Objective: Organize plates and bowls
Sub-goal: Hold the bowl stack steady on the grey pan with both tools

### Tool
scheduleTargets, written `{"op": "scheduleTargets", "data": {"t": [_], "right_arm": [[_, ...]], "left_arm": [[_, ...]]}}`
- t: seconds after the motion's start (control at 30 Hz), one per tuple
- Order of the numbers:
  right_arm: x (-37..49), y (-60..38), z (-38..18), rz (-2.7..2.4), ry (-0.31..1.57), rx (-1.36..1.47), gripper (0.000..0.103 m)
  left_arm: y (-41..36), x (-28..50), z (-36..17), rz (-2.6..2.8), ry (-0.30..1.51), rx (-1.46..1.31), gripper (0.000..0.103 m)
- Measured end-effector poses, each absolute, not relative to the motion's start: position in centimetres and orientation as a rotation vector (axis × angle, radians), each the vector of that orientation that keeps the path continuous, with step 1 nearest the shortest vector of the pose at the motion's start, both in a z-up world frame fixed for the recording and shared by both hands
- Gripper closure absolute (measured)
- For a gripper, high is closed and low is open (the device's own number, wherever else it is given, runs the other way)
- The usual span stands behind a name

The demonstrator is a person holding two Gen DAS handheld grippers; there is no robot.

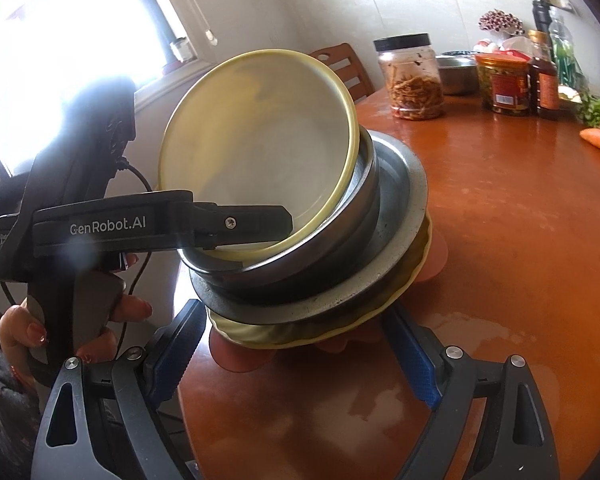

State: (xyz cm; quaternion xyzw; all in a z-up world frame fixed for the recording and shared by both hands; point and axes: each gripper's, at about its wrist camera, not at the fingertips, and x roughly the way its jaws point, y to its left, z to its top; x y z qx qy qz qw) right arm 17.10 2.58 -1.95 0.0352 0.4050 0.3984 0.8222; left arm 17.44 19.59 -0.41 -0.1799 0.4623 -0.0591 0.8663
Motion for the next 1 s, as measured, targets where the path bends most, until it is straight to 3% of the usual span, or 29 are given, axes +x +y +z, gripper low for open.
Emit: {"op": "scheduleTargets", "data": {"t": [1.0], "right_arm": [[18.4, -6.9, -1.4, 0.696, 0.855, 0.16, 0.01]], "left_arm": [[10.0, 21.3, -0.5, -0.246, 0.995, -0.304, 0.017]]}}
